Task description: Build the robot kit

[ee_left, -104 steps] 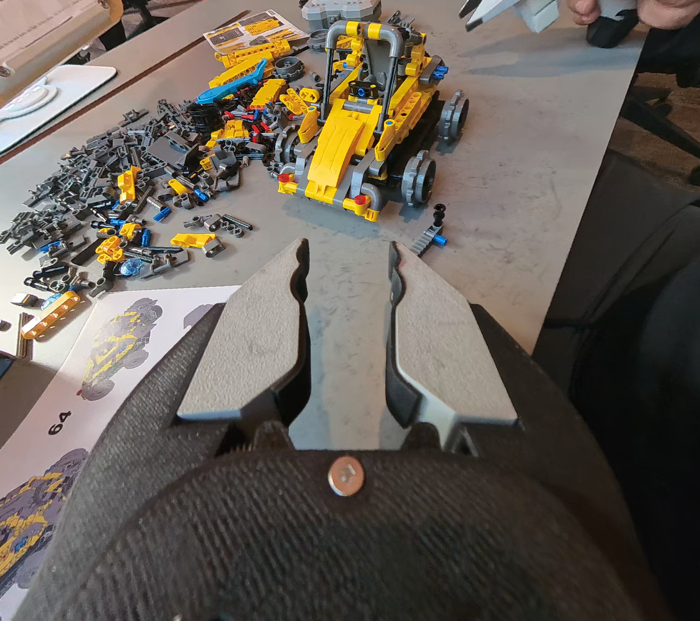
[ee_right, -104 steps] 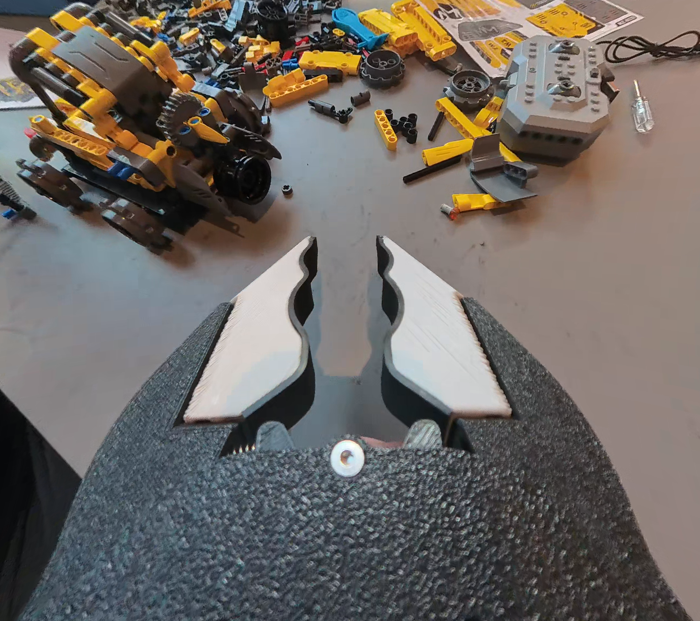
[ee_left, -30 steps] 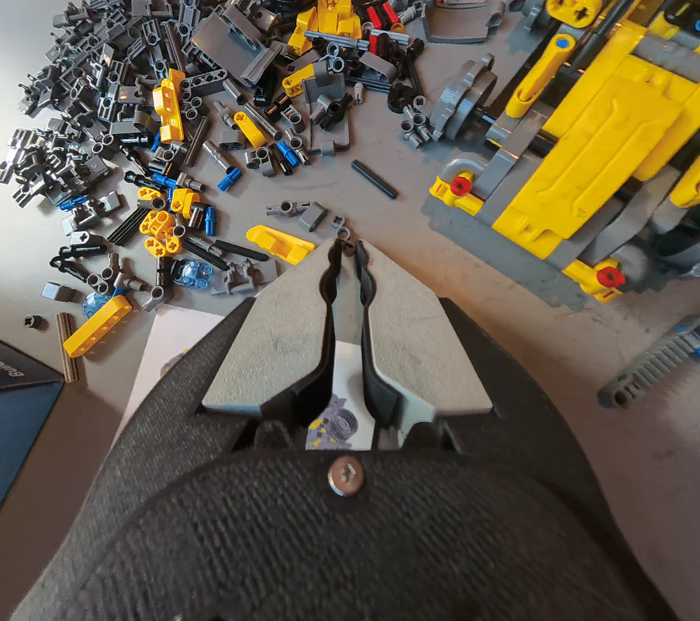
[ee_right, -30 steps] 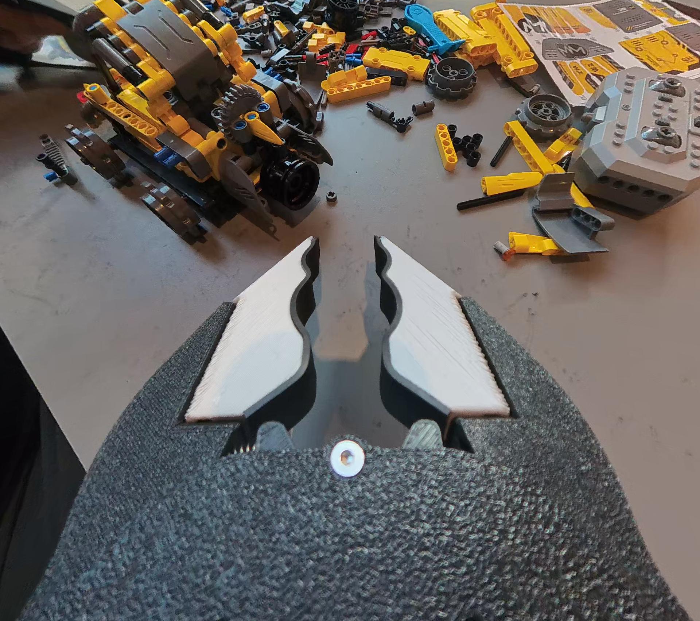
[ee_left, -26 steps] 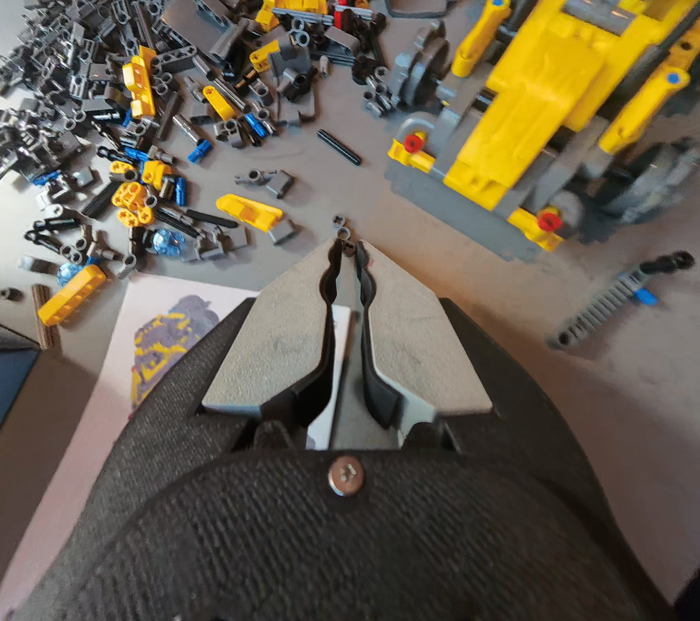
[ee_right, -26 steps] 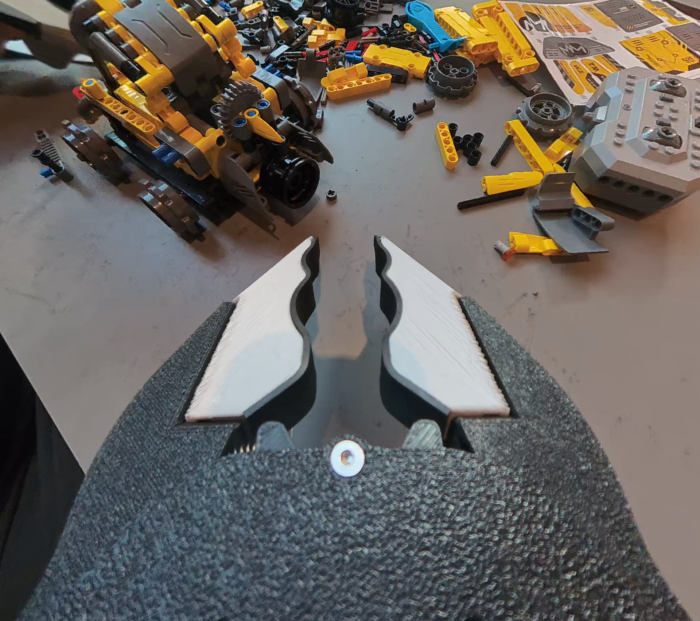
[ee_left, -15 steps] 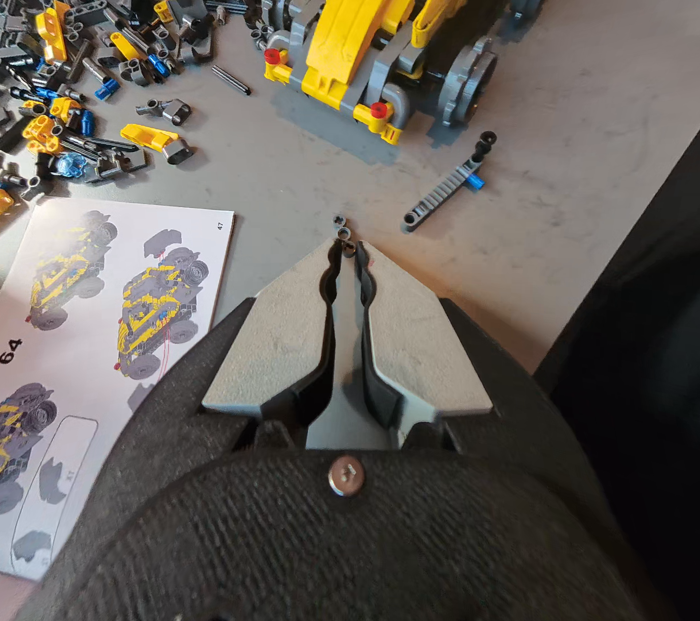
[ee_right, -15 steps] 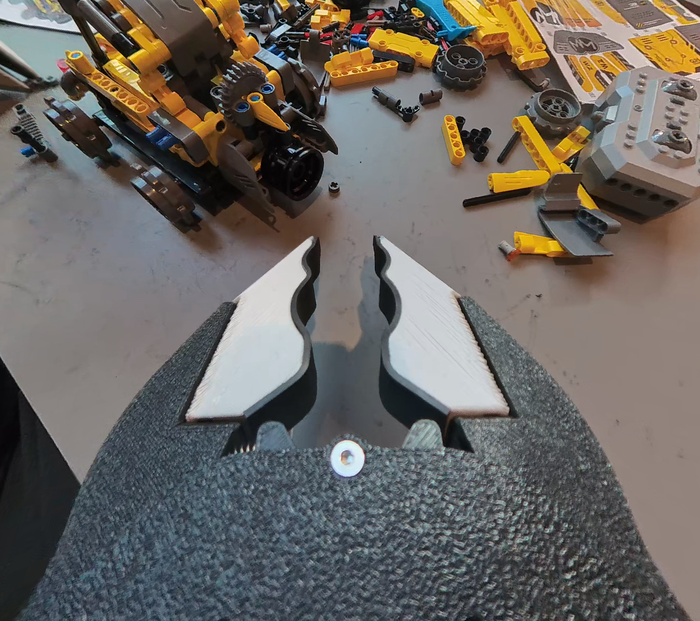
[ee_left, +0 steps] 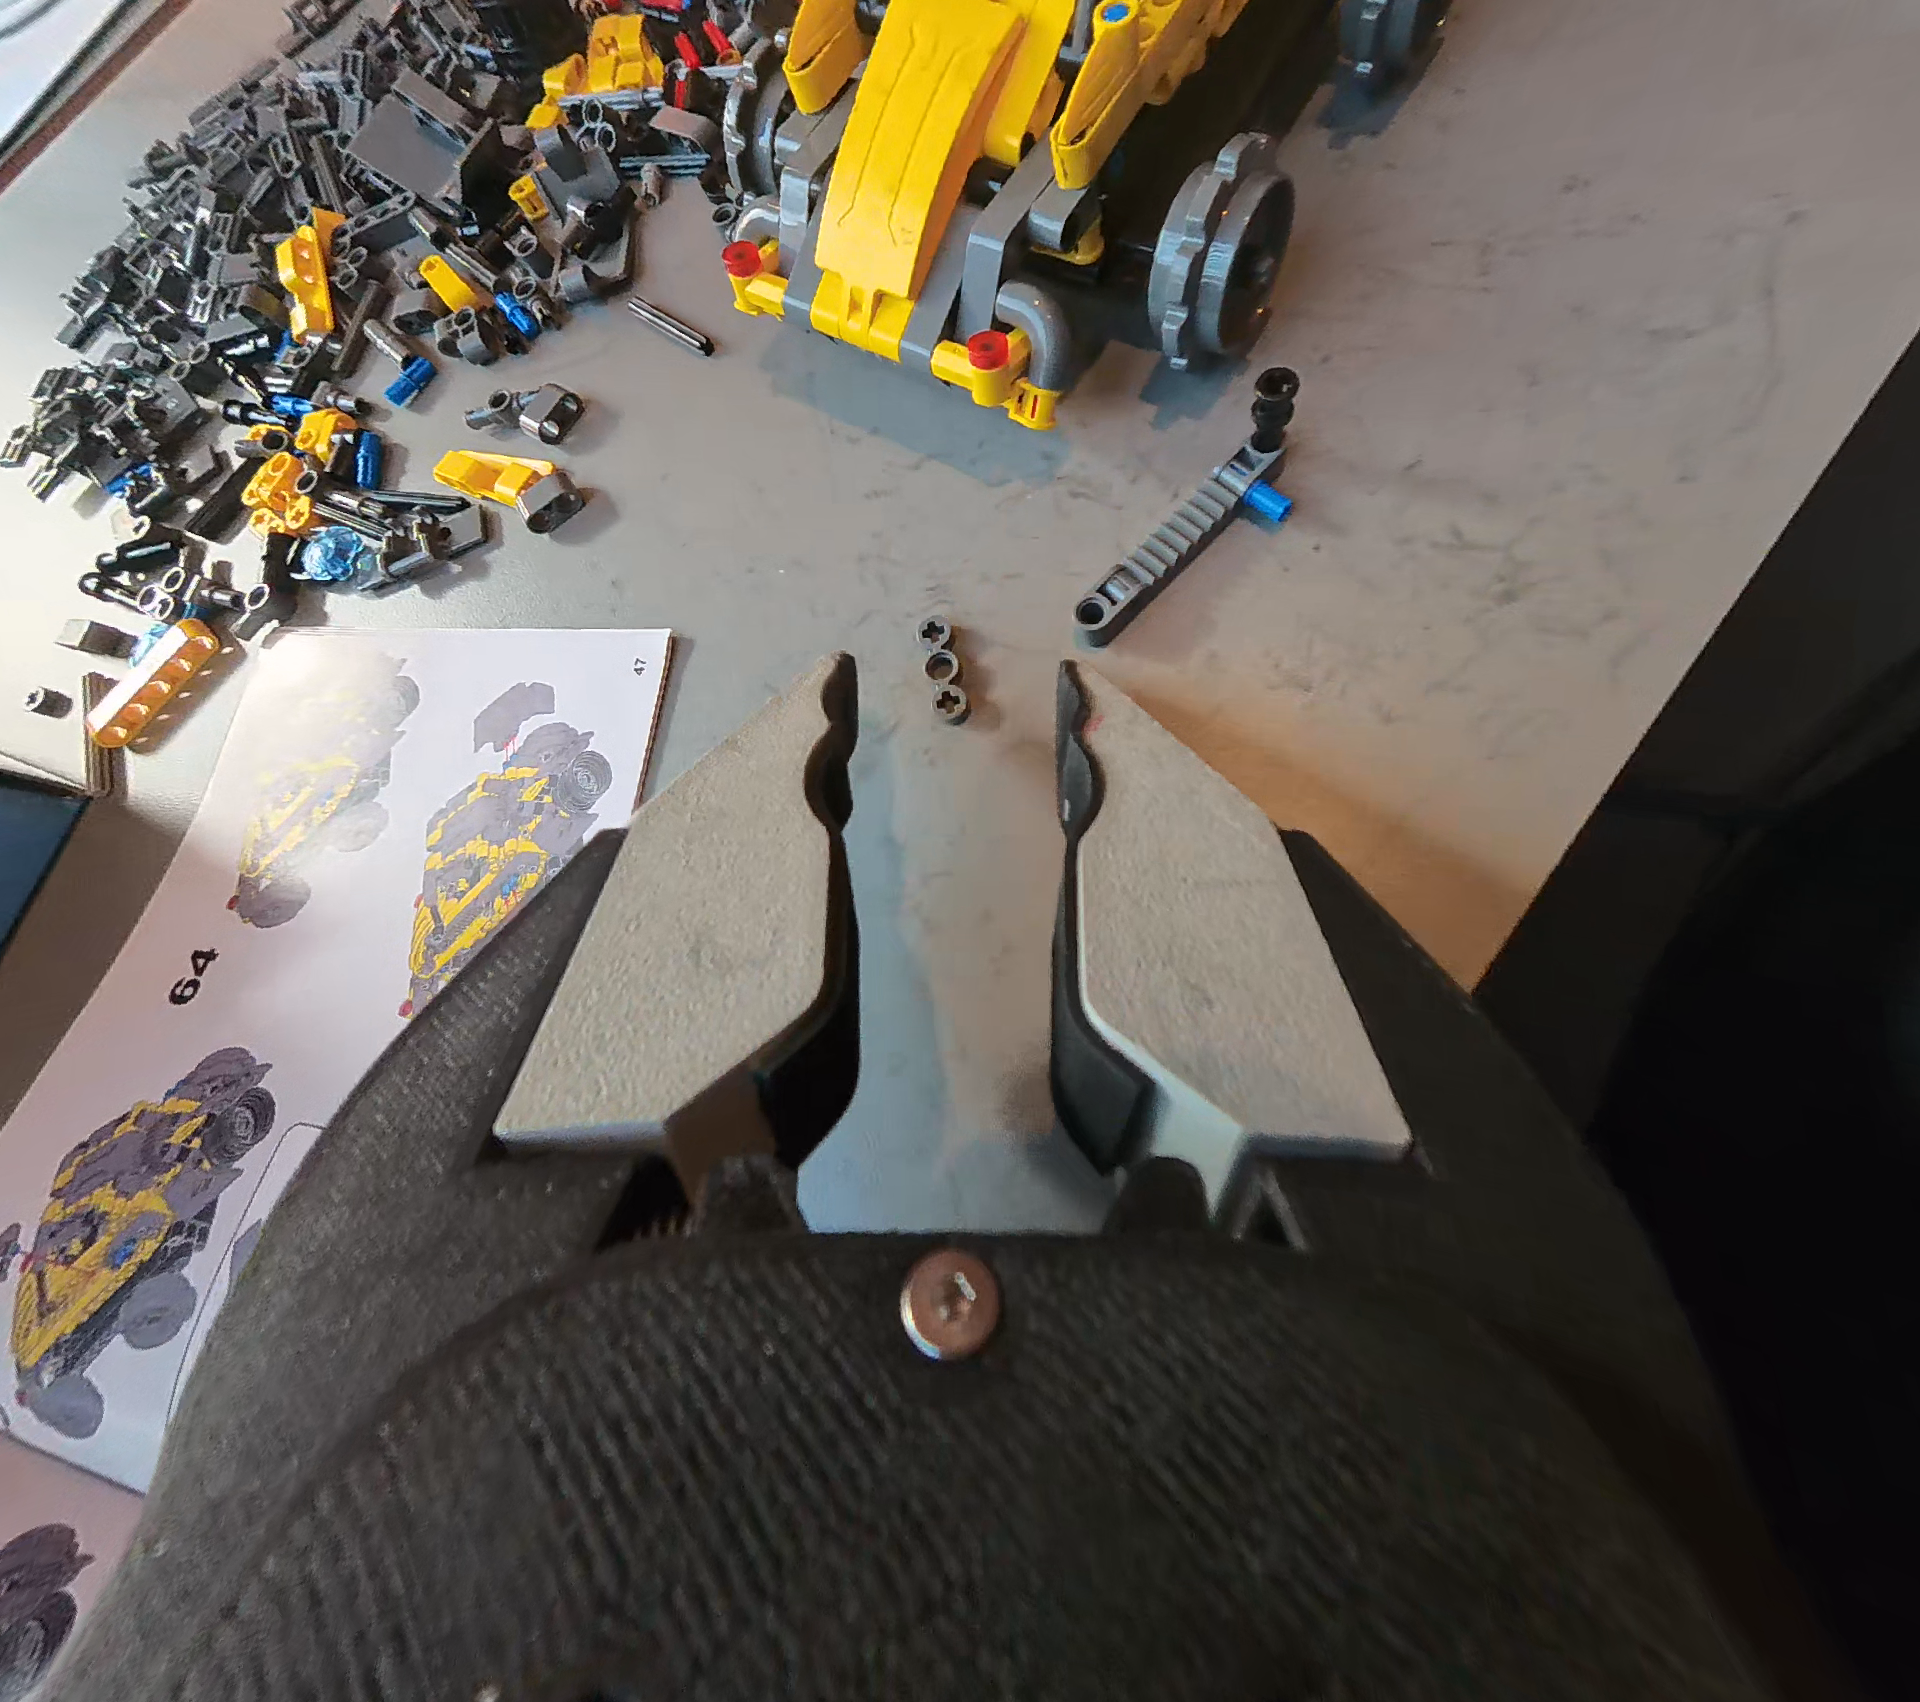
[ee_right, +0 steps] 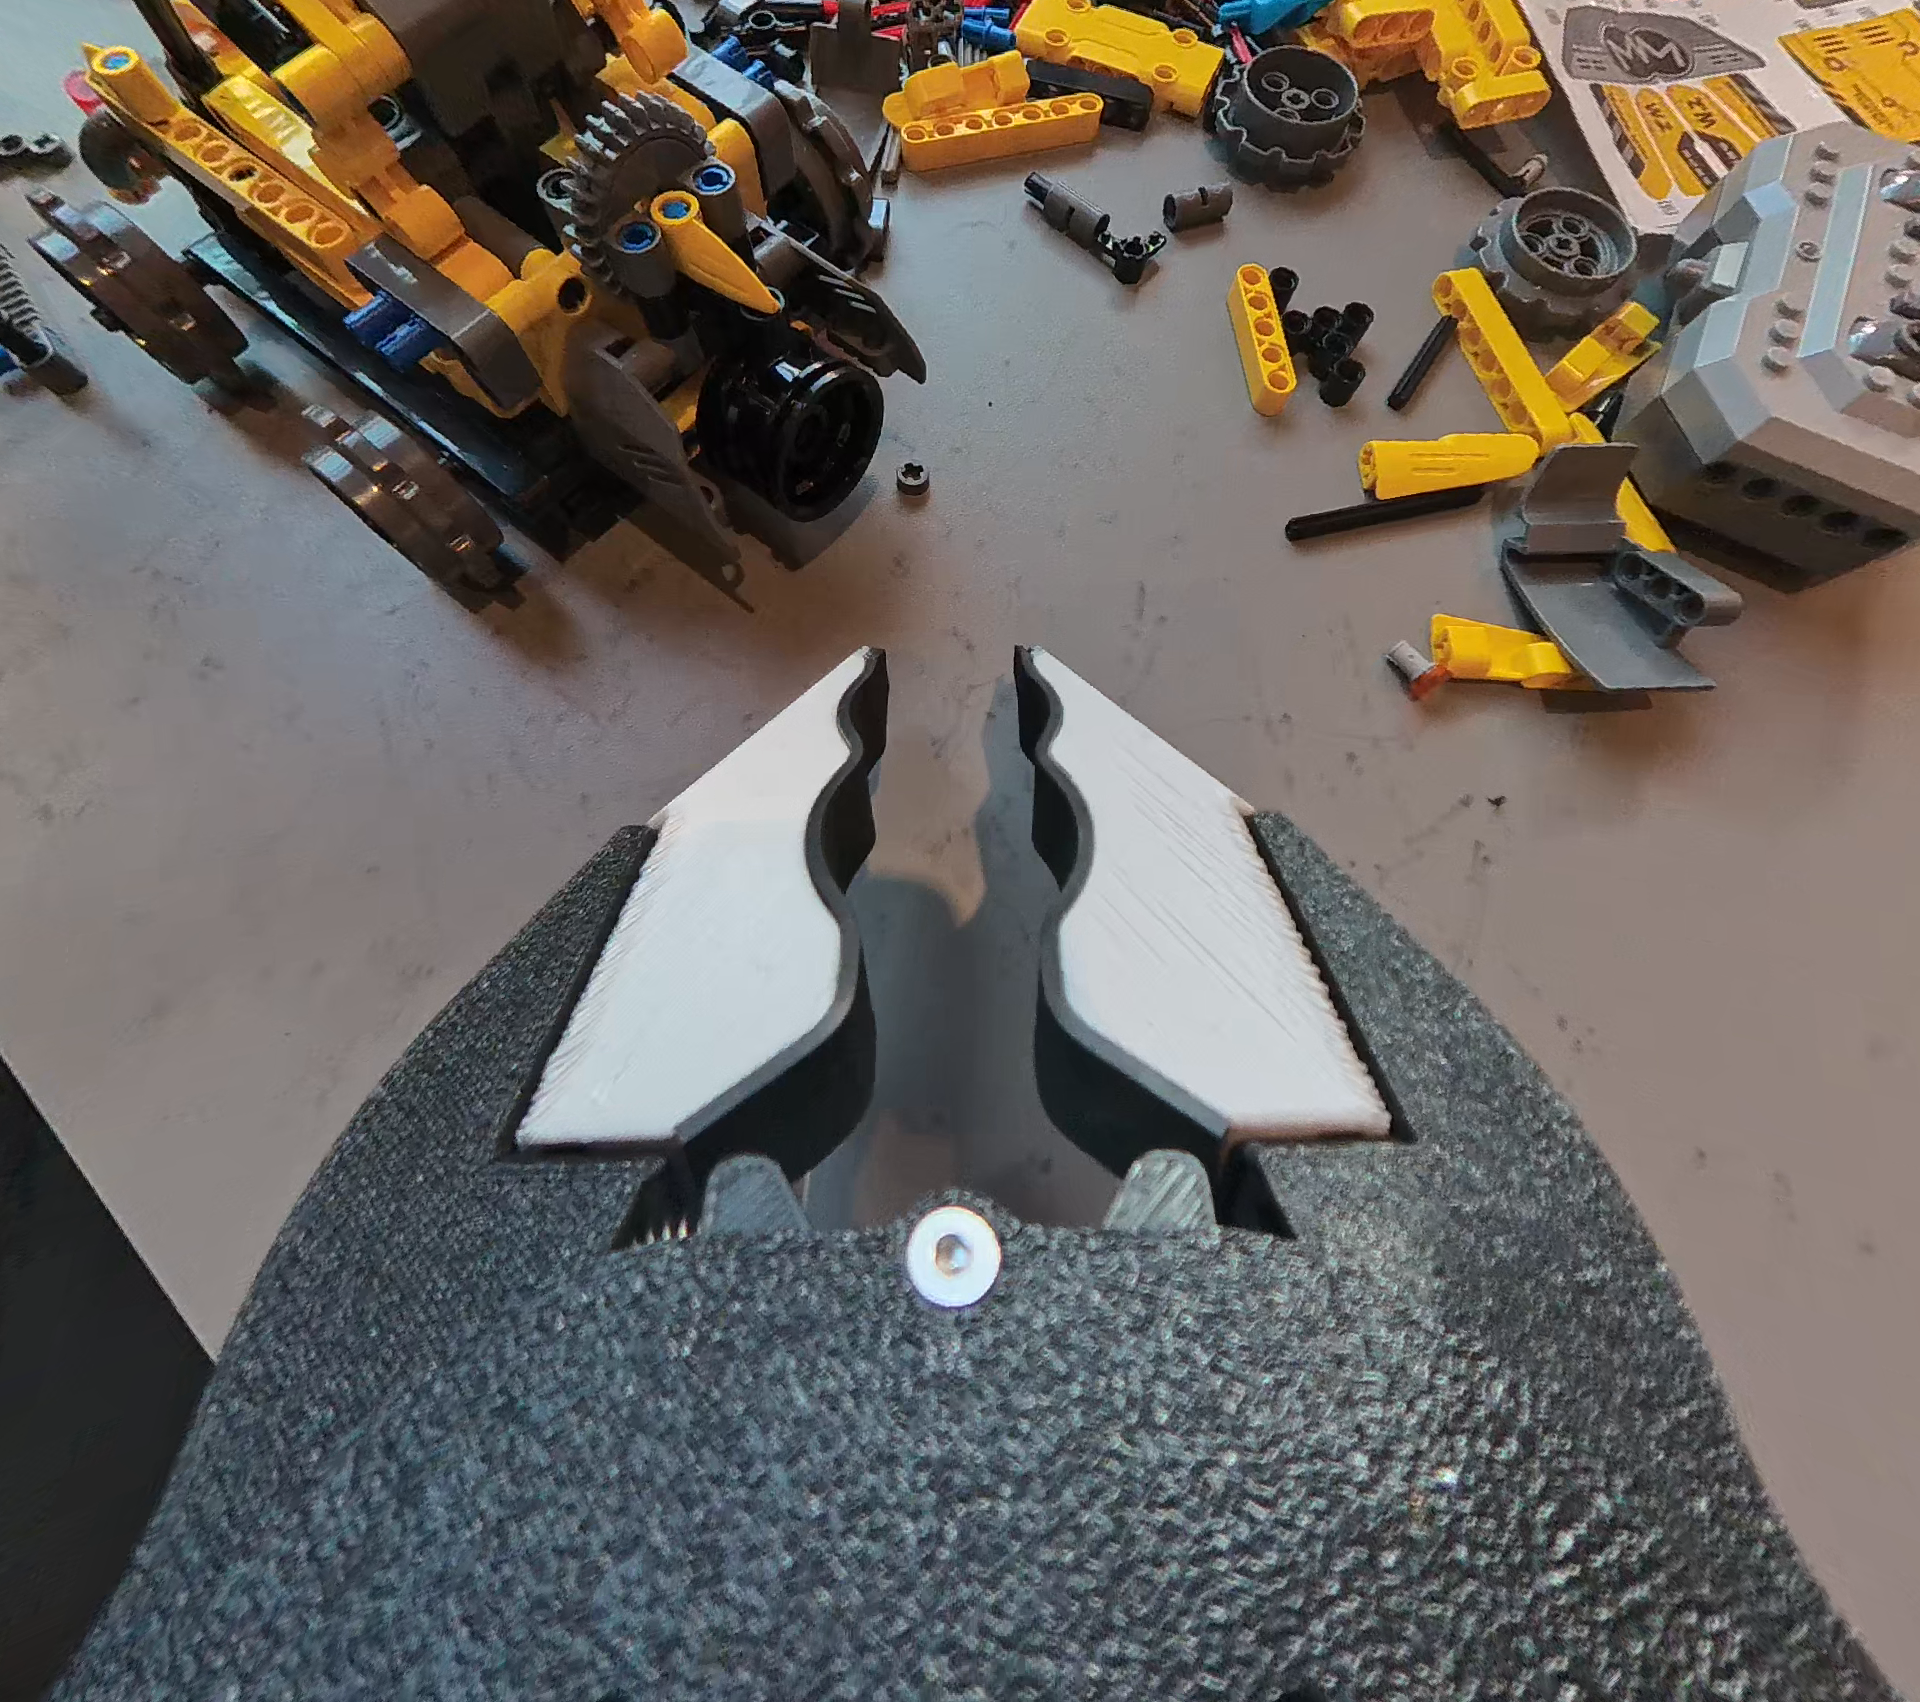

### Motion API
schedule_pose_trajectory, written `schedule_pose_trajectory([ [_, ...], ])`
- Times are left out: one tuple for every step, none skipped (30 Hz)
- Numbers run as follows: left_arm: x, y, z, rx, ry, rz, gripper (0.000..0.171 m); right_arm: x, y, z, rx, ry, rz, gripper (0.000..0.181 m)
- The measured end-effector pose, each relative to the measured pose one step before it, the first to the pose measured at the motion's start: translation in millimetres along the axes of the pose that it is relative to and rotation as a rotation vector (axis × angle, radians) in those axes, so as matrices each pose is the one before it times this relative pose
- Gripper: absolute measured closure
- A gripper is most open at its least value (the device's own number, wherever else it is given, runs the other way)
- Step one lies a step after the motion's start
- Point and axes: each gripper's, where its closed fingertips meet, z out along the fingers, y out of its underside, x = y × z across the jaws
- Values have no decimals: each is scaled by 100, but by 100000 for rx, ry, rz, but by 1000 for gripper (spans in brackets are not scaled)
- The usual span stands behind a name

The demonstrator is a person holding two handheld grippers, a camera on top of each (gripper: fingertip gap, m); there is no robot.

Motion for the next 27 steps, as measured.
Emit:
schedule_pose_trajectory([
  [28, -5, -10, 93, 329, -80, 135, 1, 4, 12, -8, -34, 85, 156],
  [-11, 1, 9, 1, 264, -322, 134, 7, 15, 7, -95, 27, -25, 156],
  [-9, 6, 4, 17, 277, -466, 133, 3, 14, 18, -181, 43, -34, 156],
  [-22, -4, -14, 88, 348, -513, 132, 0, 13, 14, -129, 27, -50, 156],
  [-12, -14, -10, 156, 386, -569, 132, -6, 10, 6, -33, 66, -64, 157],
  [-19, -17, -7, 177, 394, -601, 132, 2, -1, 1, -4, 43, -82, 157],
  [-3, 2, 9, 50, 436, -526, 132, -4, 1, -5, 29, 22, -71, 157],
  [-15, 13, 11, -130, 354, -484, 132, -14, -3, -2, 45, 10, -85, 157],
  [-10, 33, 21, -226, 270, -385, 132, -8, -11, -14, 101, -16, -100, 157],
  [-18, 32, 35, -269, 123, -237, 132, -17, -35, -11, 208, -13, -101, 157],
  [-11, 31, 28, -283, 21, -118, 131, -8, -12, -18, 145, -10, -121, 157],
  [17, 49, 33, -319, 73, 51, 131, -19, -8, -14, 56, 15, -171, 157],
  [25, 34, 34, -373, 73, 213, 131, -16, -12, 3, 95, 57, -250, 157],
  [40, 42, 31, -347, 66, 277, 131, -25, 0, -7, 40, 67, -262, 157],
  [33, 24, 22, -178, 49, 295, 131, -15, 1, -3, -2, 57, -252, 157],
  [20, -9, -1, -9, -17, 257, 131, -23, -21, -3, 94, 17, -216, 157],
  [9, 5, 9, -39, 12, 79, 131, -19, -16, -11, 122, -48, -154, 157],
  [17, 30, 29, -277, 222, -111, 131, -28, -3, -7, 89, -89, -109, 157],
  [13, 56, 54, -487, 315, -212, 131, -17, -22, -23, 162, -60, -81, 157],
  [15, 65, 60, -500, 324, -199, 131, -6, -21, -14, 211, 8, -102, 157],
  [11, 46, 38, -380, 274, -172, 131, -10, -14, -17, 149, 36, -142, 157],
  [7, 24, 31, -241, 169, -93, 131, -10, -14, -12, 103, 37, -104, 157],
  [-1, 17, 8, -113, 40, -4, 131, -11, -16, -1, 37, 21, -83, 157],
  [5, 4, 10, -32, -33, 38, 131, -6, 14, 4, -62, 40, -121, 157],
  [-6, 1, -2, -10, -65, 95, 131, -7, -1, 2, -22, 83, -158, 157],
  [8, -7, -3, 30, -88, 133, 131, 2, -11, 2, 86, 157, -164, 157],
  [4, -9, -4, 101, -58, 92, 131, 21, -9, -15, 67, 237, -154, 157],
])
